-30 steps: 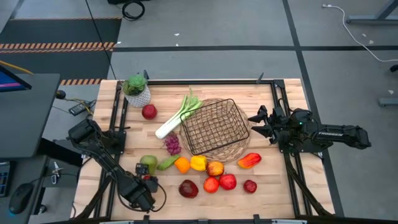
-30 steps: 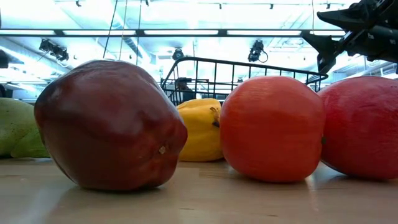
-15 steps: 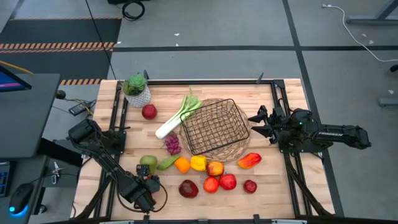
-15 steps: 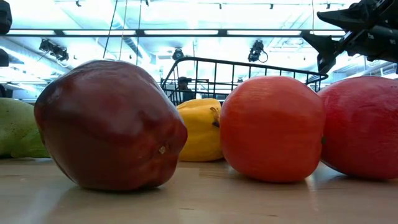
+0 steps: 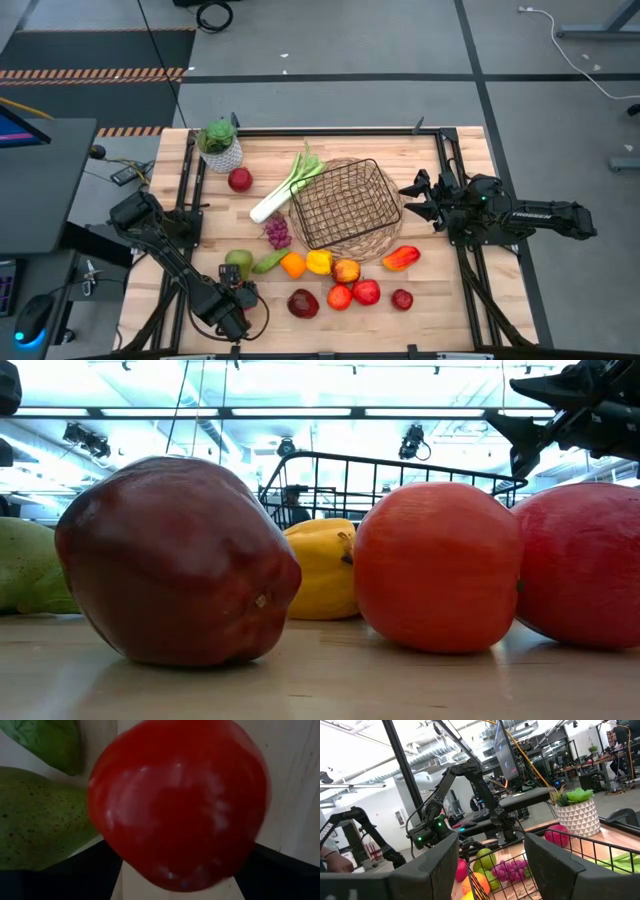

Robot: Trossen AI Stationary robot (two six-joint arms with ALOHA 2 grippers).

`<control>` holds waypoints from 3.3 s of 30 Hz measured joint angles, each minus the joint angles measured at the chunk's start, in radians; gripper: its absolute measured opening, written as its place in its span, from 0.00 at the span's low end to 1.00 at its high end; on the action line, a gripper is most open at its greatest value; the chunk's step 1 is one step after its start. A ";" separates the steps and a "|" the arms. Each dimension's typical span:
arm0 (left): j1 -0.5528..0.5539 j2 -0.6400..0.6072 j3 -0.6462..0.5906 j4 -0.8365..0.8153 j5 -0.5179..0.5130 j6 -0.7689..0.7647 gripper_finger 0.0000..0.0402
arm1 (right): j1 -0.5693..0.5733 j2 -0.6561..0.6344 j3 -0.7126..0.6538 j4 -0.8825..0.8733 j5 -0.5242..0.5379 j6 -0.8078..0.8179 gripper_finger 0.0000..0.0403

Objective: Build produce basket
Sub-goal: Put the red apple into the black wire basket

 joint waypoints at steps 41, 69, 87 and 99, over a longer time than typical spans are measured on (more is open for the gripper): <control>0.097 0.000 0.204 -0.263 -0.075 0.449 0.88 | 0.000 0.000 0.000 0.000 0.000 0.000 0.57; 0.104 -0.001 0.113 -0.088 0.040 0.821 0.88 | 0.000 0.000 0.000 0.000 0.000 0.000 0.57; 0.110 0.001 0.110 -0.085 0.046 0.660 0.88 | 0.000 0.000 0.000 0.000 0.000 0.000 0.57; 0.157 0.003 0.108 -0.088 0.072 0.603 0.88 | 0.000 0.000 0.000 0.000 0.000 0.000 0.57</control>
